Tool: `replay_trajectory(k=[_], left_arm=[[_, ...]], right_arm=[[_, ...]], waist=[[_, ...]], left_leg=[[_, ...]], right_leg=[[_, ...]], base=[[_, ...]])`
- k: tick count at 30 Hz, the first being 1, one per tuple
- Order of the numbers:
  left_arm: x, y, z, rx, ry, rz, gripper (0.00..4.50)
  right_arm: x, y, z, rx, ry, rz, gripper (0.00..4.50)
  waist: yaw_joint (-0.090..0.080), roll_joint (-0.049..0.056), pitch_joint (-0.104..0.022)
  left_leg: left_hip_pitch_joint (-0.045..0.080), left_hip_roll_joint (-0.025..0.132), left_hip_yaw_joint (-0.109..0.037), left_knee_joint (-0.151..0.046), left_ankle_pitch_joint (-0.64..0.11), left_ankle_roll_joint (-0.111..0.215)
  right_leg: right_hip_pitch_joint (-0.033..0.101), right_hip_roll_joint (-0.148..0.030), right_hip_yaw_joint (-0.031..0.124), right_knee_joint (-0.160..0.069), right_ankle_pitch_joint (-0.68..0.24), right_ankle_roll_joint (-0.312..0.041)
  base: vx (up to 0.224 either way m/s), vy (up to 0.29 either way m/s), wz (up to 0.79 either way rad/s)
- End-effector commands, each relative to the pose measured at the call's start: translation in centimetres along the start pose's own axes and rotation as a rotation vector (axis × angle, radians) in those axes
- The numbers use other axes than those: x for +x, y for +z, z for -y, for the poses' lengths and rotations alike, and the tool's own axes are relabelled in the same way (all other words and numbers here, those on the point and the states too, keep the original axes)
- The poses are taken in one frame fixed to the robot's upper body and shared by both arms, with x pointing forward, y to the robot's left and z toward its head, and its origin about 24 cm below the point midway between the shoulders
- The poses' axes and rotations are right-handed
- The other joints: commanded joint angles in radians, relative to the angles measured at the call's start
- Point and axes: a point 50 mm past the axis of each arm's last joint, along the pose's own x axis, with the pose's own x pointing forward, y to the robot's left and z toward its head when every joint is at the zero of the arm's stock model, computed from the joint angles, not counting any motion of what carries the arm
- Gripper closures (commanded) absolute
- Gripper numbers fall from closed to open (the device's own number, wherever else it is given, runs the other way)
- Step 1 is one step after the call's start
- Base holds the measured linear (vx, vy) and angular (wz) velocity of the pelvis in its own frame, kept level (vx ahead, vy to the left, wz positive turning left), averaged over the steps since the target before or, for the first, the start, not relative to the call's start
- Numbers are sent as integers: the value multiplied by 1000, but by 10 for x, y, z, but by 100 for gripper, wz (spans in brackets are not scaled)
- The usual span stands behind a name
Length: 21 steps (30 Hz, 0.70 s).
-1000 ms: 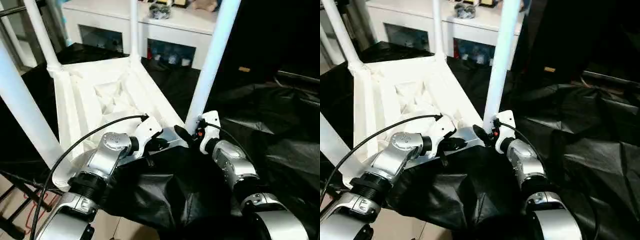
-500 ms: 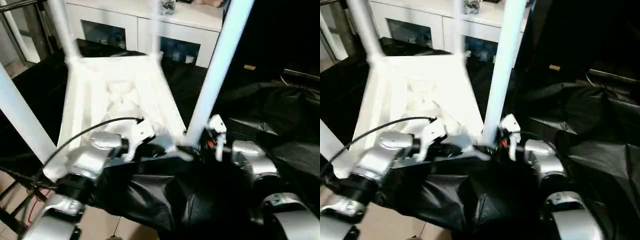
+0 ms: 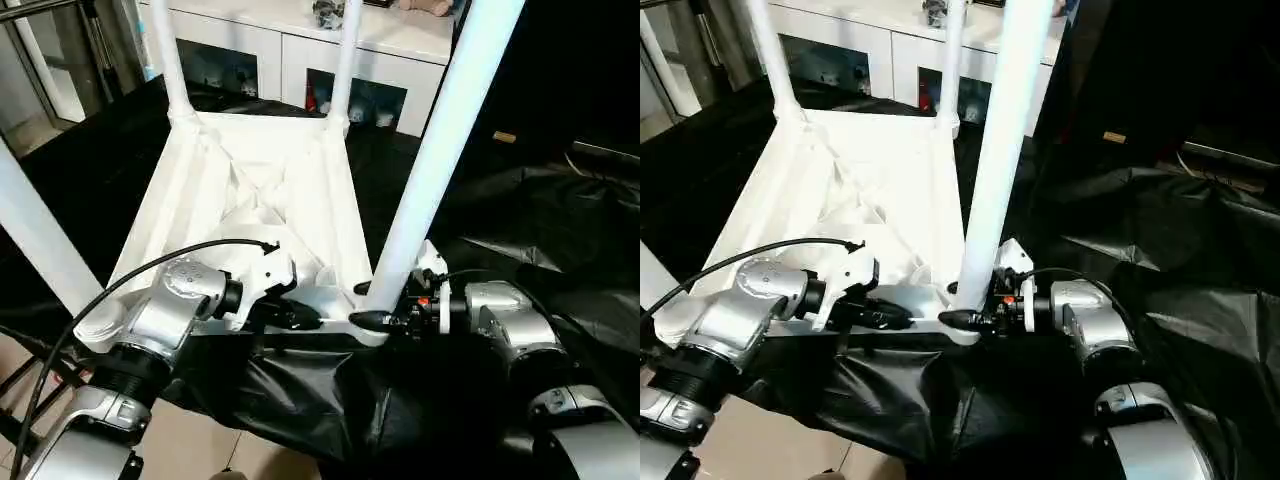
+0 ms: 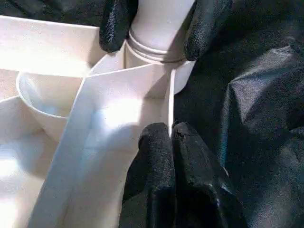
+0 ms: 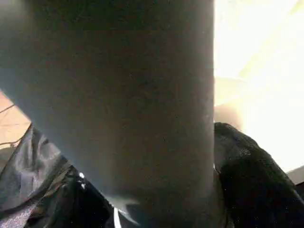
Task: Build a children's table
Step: Rotate leg to tighten
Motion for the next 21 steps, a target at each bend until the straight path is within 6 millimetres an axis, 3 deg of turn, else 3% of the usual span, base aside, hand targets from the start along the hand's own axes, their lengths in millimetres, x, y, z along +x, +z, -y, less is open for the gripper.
replay_trajectory(k=[1, 4, 6, 9, 12, 17, 18, 21], left_arm=[[17, 1, 1, -27, 39, 17, 450], [20, 3, -3, -42, 98, 24, 450], [26, 6, -8, -62, 174, 34, 450], [36, 12, -12, -89, 252, 57, 450], [47, 18, -14, -111, 318, 78, 450], [64, 27, -12, -128, 382, 107, 450], [64, 27, -12, -128, 382, 107, 450], [66, 28, -9, -113, 356, 110, 450]], right_arm=[[17, -10, -6, 27, 5, -10, 181], [24, -12, -1, 35, -115, 2, 183], [30, -17, 6, 63, -288, 5, 193], [38, -23, 12, 131, -469, 21, 199], [49, -26, 12, 186, -560, 48, 202], [67, -26, 9, 211, -634, 94, 205], [67, -26, 9, 211, -634, 94, 157], [64, -22, 11, 205, -633, 116, 145]], waist=[[2, 5, -49], [-4, 4, -44], [-12, 5, -41], [-21, 6, -40], [-25, 7, -38], [-29, 9, -36], [-28, 9, -38], [-28, 9, -40]], left_leg=[[1, 27, 8, -56, -126, 68], [2, 26, 4, -65, -167, 38], [2, 24, -1, -71, -222, 6], [5, 23, -4, -75, -260, -14], [9, 22, -6, -75, -308, -8], [13, 23, -8, -80, -345, -8], [10, 22, -9, -81, -332, -4], [6, 22, -6, -80, -307, 11]], right_leg=[[52, -49, 39, -55, -16, -275], [49, -53, 41, -66, -113, -252], [47, -56, 42, -78, -229, -213], [43, -55, 44, -87, -305, -180], [38, -55, 44, -98, -370, -155], [34, -55, 43, -105, -396, -146], [37, -54, 43, -102, -374, -147], [40, -50, 44, -96, -305, -162]], base=[[0, 0, 0], [0, 0, 0], [0, 0, 0], [0, 0, 0], [0, 0, 0], [0, 0, 0], [0, 0, 0], [0, 0, 0]])
